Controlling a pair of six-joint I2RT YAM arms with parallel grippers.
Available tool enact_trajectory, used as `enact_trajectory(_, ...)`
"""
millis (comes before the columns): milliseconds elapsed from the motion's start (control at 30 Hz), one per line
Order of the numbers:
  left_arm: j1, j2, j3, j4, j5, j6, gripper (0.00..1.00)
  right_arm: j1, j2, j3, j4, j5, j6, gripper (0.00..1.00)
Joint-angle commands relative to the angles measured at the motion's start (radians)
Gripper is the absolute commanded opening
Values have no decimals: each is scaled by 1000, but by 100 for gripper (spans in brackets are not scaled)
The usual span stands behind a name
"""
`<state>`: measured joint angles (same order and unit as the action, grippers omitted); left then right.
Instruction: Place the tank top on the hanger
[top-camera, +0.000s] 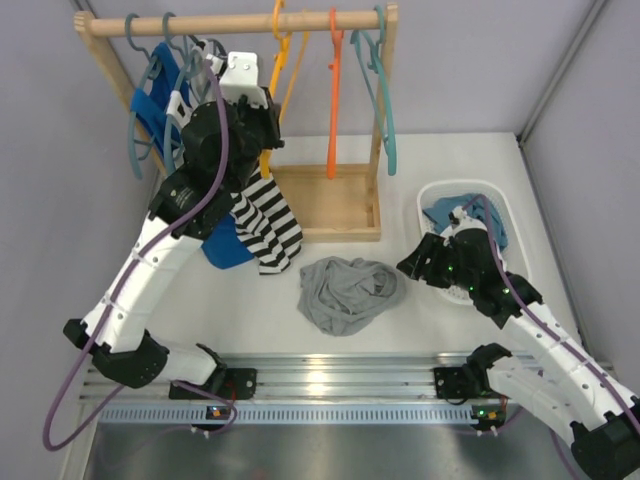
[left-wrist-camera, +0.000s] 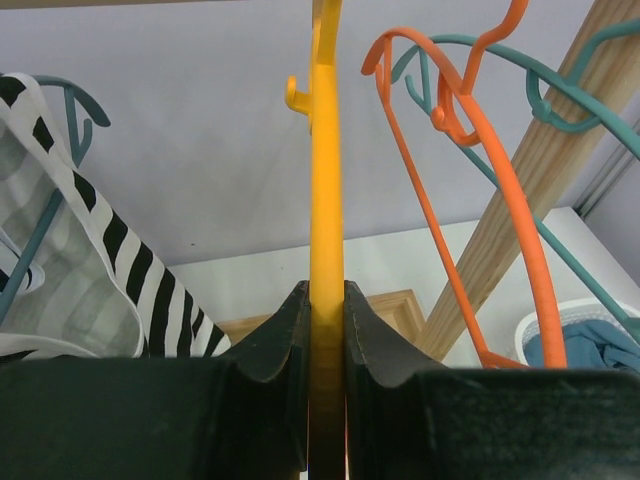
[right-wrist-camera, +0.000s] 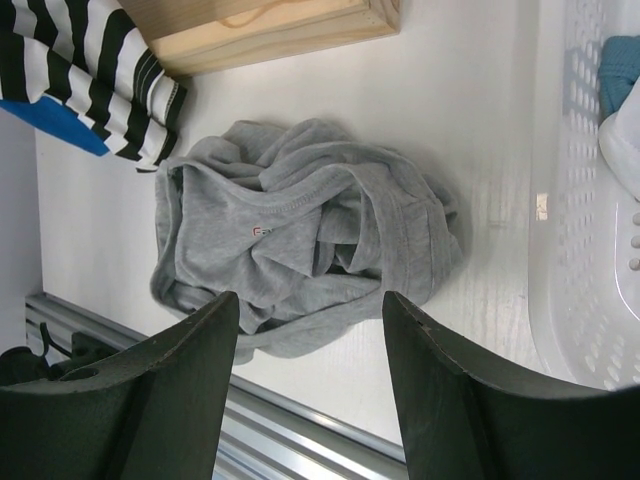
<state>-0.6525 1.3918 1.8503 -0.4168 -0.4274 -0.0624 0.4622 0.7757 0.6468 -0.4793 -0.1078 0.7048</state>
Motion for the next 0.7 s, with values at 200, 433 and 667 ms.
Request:
enact_trajectory(200,4,-217,-143,-85,72,-48,0,13,-6,20,8,33,-68,59)
enact_trajectory(433,5,-375,-304,-256,212,-80,0,21,-16,17,-8,52,-107,59)
enact_trajectory(667,4,-595,-568,-346,360,-190,0,53,-9,-7,-10,99,-120,47)
